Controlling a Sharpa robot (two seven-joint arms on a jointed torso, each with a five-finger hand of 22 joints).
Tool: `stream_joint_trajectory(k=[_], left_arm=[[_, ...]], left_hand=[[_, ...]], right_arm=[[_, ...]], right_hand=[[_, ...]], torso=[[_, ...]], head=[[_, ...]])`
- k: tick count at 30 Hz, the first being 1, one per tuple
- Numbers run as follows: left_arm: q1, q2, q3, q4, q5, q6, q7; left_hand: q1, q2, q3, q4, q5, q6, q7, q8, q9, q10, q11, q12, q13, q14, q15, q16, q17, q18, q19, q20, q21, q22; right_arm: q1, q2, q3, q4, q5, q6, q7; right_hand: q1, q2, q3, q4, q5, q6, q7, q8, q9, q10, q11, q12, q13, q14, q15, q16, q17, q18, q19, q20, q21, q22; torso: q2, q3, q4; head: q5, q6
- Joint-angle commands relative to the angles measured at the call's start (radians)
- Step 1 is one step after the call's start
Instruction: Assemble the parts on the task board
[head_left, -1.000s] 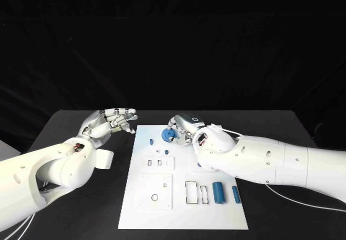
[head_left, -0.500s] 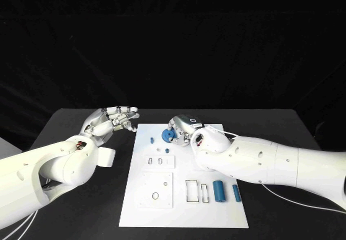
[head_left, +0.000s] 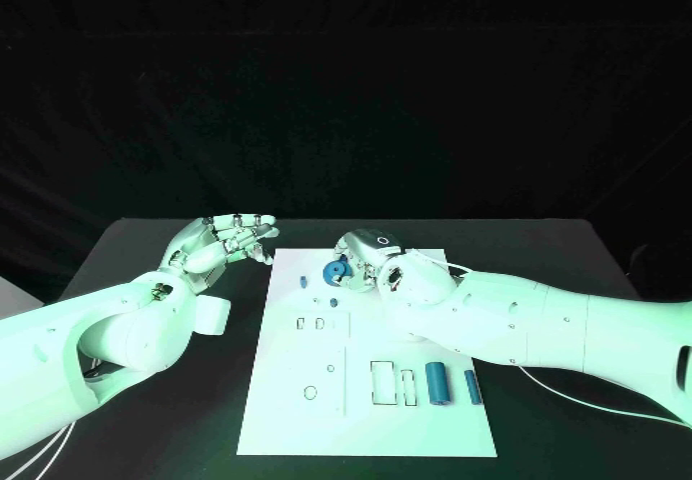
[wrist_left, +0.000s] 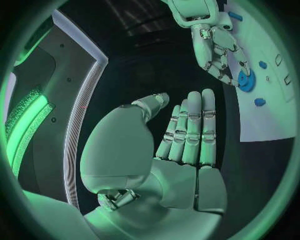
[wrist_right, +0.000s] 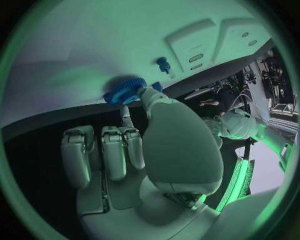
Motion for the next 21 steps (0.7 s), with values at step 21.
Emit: stream_joint_trajectory(k=[21], left_arm=[[0.001,-0.002,0.001,0.003,-0.005,0.018,0.002]], left_hand=[[0.000,0.006,0.005,0.000,-0.005,0.005,0.005,0.007,0.001,0.005,0.002,-0.001,0.002,-0.009,0.000,0.006,-0.002,0.012,-0.009,-0.001,0.003,0.001]], right_arm=[[-0.004,-0.026,-0.006,0.020,0.048,0.081,0.027]], right_hand=[[-0.119,0.046,-0.130,0.005,0.010,0.033,-0.005,-0.017,0.002,0.104,0.004,0.004,0.263,0.104,0.008,0.005,0.263,-0.007,0.105,0.013,0.004,0.263]], torso=[[0.000,-0.0002,-0.0003]], head=[[0.003,-0.002]])
